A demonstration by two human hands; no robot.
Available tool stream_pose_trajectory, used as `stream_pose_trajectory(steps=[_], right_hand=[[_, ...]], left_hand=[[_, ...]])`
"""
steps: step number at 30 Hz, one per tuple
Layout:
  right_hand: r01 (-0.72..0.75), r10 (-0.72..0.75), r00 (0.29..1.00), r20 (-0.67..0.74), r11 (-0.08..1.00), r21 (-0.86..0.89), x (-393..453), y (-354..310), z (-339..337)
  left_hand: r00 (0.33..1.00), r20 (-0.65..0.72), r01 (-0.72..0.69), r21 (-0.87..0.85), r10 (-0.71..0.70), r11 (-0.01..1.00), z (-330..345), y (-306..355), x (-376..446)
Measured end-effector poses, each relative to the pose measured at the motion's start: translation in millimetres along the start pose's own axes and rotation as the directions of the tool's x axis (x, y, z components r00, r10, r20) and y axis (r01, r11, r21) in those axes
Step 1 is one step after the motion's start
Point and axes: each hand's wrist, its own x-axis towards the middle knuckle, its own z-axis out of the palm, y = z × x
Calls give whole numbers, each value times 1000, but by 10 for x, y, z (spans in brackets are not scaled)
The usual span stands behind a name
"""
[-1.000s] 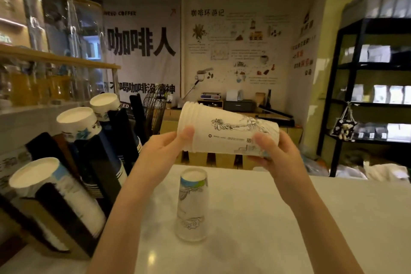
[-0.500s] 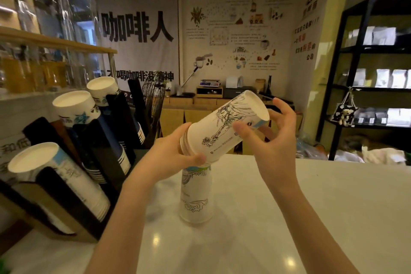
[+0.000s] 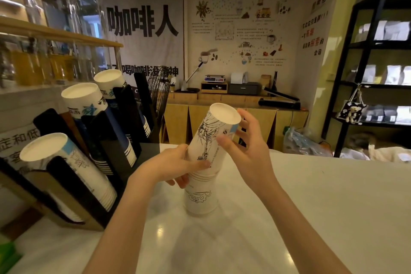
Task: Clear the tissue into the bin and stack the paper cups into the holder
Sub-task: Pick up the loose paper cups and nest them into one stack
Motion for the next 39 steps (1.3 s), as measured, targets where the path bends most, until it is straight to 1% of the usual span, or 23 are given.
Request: stream_pose_trajectory(steps=[2, 5, 9, 12, 14, 16, 20, 23, 25, 27, 28, 30, 31, 32, 34, 36, 39], right_hand=[[-24, 23, 1000, 20, 1000, 17, 12, 18, -11], [-62, 59, 994, 91, 997, 39, 5, 52, 8], [-104, 110, 968, 226, 994, -40, -40, 161, 111], [-173, 206, 924, 321, 976, -130, -92, 278, 179], [-213, 265, 900, 346, 960, -180, -129, 339, 203], [-228, 282, 894, 349, 955, -187, -146, 376, 209], [-232, 290, 894, 340, 952, -201, -139, 379, 208], [-266, 327, 886, 329, 939, -218, -128, 384, 187], [-318, 385, 857, 344, 919, -234, -125, 404, 162], [-368, 460, 803, 380, 883, -291, -141, 437, 145], [-385, 494, 771, 401, 864, -323, -160, 464, 143], [-438, 548, 716, 433, 835, -333, -214, 522, 165], [-483, 574, 693, 436, 819, -310, -238, 543, 180], [-531, 600, 673, 433, 799, -283, -257, 561, 195], [-581, 629, 655, 419, 773, -254, -272, 593, 222], [-599, 636, 660, 400, 767, -232, -271, 612, 237], [-650, 658, 656, 369, 742, -165, -272, 630, 240]], left_hand=[[1000, -12, 1, 10, -1, 1000, 8, -2, 19], [999, -36, -4, 32, 5, 999, 21, -34, 50], [999, -30, 42, 94, -40, 995, 31, -135, 118], [995, 36, 87, 137, -92, 987, 74, -195, 181], [993, 51, 99, 133, -107, 986, 88, -220, 207], [997, 19, 73, 108, -75, 991, 77, -229, 222], [994, -84, -70, -37, 66, 997, 44, -205, 229], [990, -103, -103, -75, 95, 992, 54, -214, 241], [996, -59, -68, -61, 64, 996, 86, -250, 265], [999, 34, 29, -11, -29, 1000, 142, -316, 300], [991, 97, 91, 25, -93, 995, 172, -358, 313], [949, 227, 185, 161, -218, 970, 224, -452, 334], [928, 263, 206, 229, -264, 951, 246, -486, 343], [917, 276, 216, 260, -287, 941, 261, -509, 349], [924, 274, 208, 220, -265, 953, 285, -512, 366], [937, 264, 191, 163, -229, 968, 307, -482, 378], [942, 248, 199, 126, -225, 972, 302, -462, 370]])
